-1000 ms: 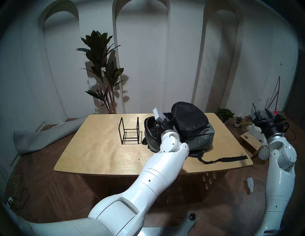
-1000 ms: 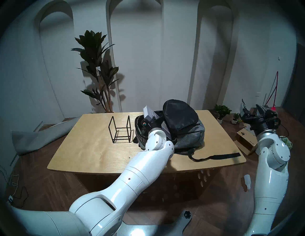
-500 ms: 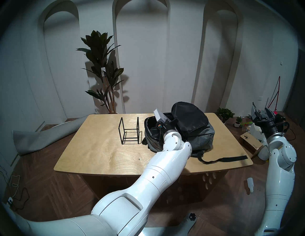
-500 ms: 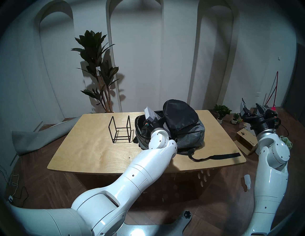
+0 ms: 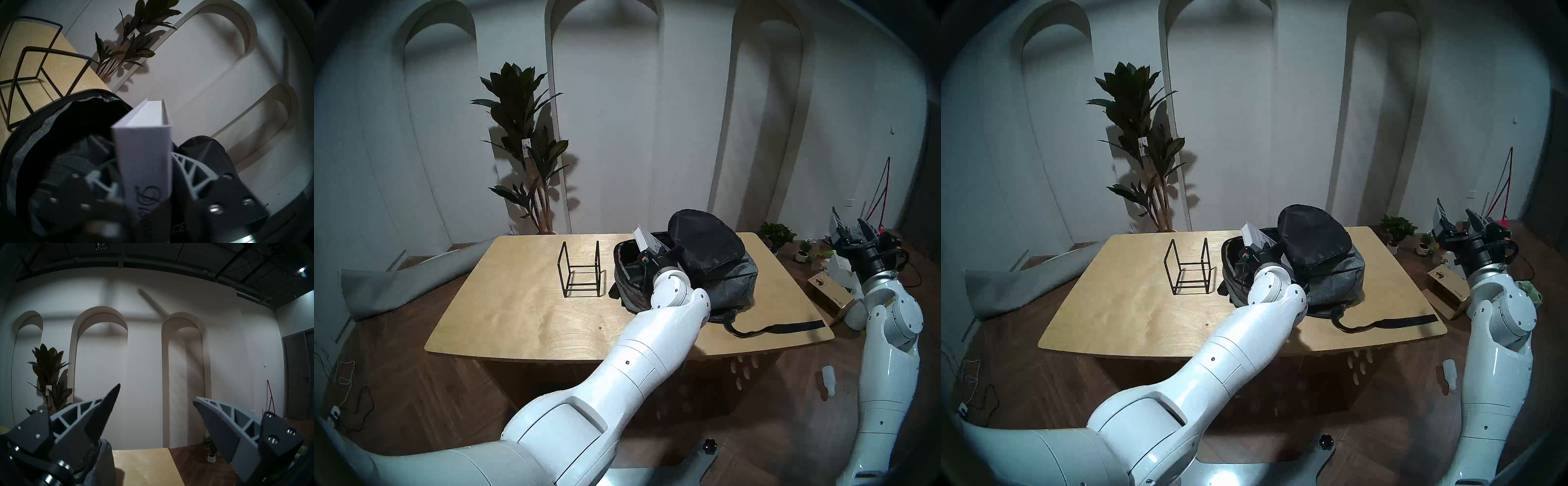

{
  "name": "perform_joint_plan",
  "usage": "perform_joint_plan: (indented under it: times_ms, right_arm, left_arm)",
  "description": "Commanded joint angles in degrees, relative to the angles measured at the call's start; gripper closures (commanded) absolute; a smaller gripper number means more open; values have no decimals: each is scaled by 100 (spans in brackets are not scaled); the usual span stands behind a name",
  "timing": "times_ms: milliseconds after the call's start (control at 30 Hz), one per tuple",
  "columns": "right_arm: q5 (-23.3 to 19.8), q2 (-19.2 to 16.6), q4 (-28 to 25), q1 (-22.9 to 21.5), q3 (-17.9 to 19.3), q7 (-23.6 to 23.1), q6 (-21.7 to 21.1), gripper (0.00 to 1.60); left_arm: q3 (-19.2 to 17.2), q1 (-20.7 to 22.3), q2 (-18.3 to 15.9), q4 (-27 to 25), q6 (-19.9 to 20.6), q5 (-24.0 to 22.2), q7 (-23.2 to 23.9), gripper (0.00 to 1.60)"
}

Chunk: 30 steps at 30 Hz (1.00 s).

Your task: Put the book into the bag and close the bag

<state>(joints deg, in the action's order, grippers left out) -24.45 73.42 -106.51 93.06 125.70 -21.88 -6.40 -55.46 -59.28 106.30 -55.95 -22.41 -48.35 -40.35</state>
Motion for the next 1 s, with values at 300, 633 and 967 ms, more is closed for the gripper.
perform_joint_plan:
  times_ms: [300,633,967]
  right_arm:
    - [-24,-20,-48,-168,-109,19,39,0]
    - [-49,-49,66,-247,-160,26,42,0]
    - [-61,-63,187,-286,-150,44,65,0]
  left_arm:
    - [174,150,-95,-135,332,205,-341,0]
    - [204,160,-110,-146,351,187,-377,0]
    - [319,153,-191,-203,474,258,-353,0]
